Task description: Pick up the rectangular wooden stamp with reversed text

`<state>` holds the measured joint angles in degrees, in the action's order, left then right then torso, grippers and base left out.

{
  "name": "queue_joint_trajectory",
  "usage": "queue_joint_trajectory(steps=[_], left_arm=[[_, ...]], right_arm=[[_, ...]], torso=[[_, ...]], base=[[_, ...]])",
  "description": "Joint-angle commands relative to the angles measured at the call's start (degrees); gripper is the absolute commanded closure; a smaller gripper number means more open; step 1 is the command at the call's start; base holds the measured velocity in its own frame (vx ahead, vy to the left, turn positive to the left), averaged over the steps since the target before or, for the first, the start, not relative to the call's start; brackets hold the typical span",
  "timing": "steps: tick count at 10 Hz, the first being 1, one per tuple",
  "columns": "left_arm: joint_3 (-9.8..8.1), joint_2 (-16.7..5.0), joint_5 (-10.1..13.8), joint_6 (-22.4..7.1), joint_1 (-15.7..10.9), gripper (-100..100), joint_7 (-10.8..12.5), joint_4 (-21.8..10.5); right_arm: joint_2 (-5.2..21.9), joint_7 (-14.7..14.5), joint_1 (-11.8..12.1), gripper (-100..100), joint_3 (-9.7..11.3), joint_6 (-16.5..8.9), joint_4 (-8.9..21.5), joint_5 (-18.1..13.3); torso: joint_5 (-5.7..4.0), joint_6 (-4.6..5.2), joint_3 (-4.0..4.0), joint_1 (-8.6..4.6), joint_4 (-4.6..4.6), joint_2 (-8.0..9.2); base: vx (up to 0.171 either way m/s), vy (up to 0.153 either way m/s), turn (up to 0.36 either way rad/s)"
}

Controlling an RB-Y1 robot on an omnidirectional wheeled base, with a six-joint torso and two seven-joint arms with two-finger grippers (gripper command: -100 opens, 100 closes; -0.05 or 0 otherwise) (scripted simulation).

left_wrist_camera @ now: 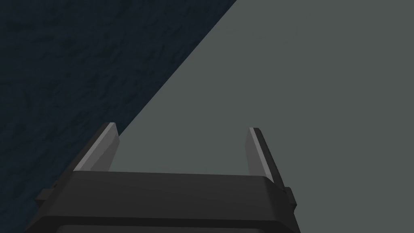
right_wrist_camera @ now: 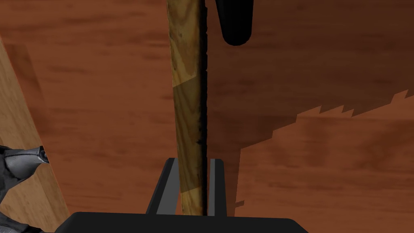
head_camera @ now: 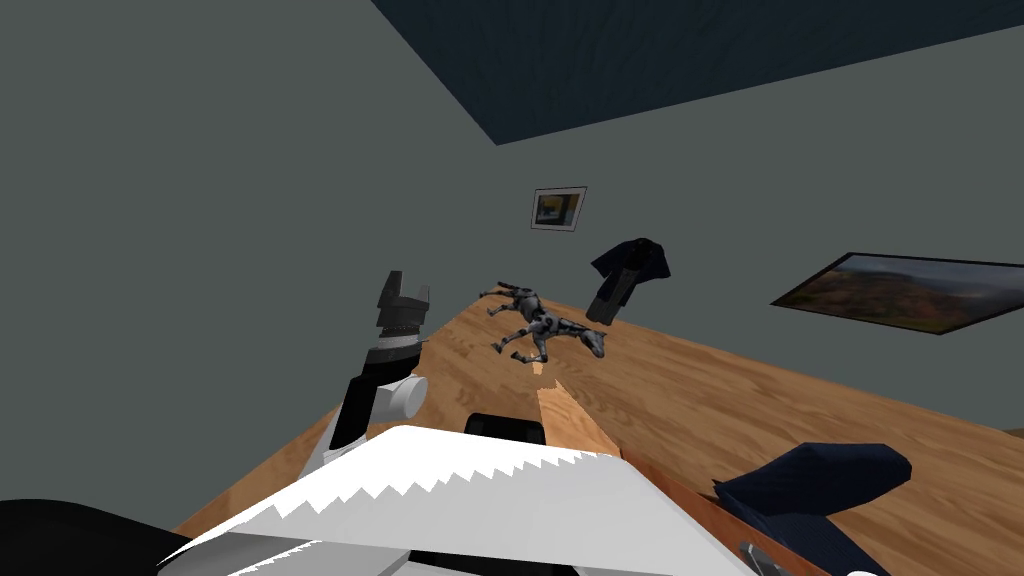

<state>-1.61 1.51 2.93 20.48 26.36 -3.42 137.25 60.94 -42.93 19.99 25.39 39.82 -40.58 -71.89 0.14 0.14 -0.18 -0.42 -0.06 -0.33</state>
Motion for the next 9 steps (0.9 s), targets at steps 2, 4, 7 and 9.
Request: queue_joint_trajectory(steps=[2,4,7,9], left_arm=[[0.0,0.0,0.0,0.0,0.0,0,0.0,0.0],[0.0,0.0,0.0,0.0,0.0,0,0.0,0.0],[0.0,0.0,0.0,0.0,0.0,0,0.0,0.0],[0.0,0.0,0.0,0.0,-0.01,0,0.0,0.0]], right_arm=[[1.98,-1.43,2.35,100,1.95,-1.5,-2.53,3.89],[3.34,-2.75,3.92,100,3.34,-2.46,-4.04,6.87],[5.38,-4.72,6.29,100,5.44,-3.89,-6.3,11.36],[4.82,-4.58,5.62,0,5.08,-3.54,-5.5,10.52]], torso=[[0.02,-0.01,-0.02,0.02,-0.01,-0.02],[0.04,-0.02,-0.01,0.08,-0.01,-0.01],[0.05,0.0,-0.01,0.09,-0.02,0.01],[0.04,-0.02,0.04,0.08,0.0,0.11]], base=[[0.074,-0.004,-0.039],[0.066,0.002,-0.028],[0.063,-0.001,-0.036],[0.012,-0.001,-0.005]])
